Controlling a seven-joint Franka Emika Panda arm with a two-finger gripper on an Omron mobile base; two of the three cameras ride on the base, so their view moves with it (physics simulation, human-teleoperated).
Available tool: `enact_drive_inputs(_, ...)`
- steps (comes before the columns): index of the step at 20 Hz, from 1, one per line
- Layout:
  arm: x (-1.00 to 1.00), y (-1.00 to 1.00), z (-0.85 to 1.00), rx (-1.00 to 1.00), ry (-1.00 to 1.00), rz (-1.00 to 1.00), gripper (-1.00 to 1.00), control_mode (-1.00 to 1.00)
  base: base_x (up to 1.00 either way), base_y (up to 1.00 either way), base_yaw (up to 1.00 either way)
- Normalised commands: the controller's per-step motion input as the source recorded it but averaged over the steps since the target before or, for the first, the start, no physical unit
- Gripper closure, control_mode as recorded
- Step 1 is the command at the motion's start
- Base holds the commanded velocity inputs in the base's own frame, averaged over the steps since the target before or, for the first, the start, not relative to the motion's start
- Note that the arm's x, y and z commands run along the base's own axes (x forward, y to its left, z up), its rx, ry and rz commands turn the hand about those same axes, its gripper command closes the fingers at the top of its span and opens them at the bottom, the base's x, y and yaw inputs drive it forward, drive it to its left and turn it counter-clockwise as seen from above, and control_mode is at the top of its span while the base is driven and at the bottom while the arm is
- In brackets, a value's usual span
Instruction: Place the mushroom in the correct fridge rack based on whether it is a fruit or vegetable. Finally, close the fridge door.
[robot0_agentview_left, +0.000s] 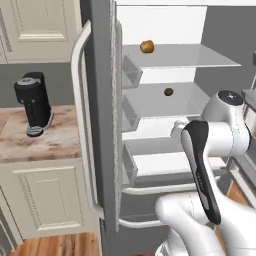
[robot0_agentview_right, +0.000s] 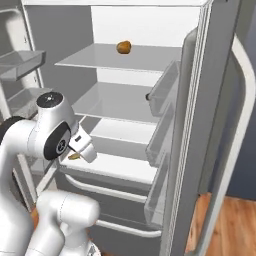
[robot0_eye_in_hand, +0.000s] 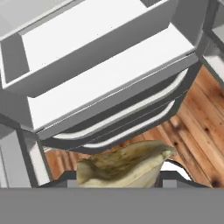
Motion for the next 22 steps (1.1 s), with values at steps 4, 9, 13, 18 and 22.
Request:
enact_drive_inputs(4,0.0,0.0,0.0,0.0,0.0,0.0,1.0,1.0,0.69,0.0,0.0)
enact_drive_inputs(9,0.0,0.0,0.0,0.0,0.0,0.0,1.0,1.0,0.53,-0.05,0.0)
enact_drive_inputs(13,0.0,-0.06,0.41,-0.17,-0.35,0.0,1.0,-1.0,0.0,0.0,0.0)
enact_drive_inputs(18,-0.22,-0.31,0.65,-0.2,-0.43,0.0,1.0,-1.0,0.0,0.0,0.0)
enact_drive_inputs(22,-0.01,-0.41,0.88,-0.13,-0.35,0.01,1.0,-1.0,0.0,0.0,0.0)
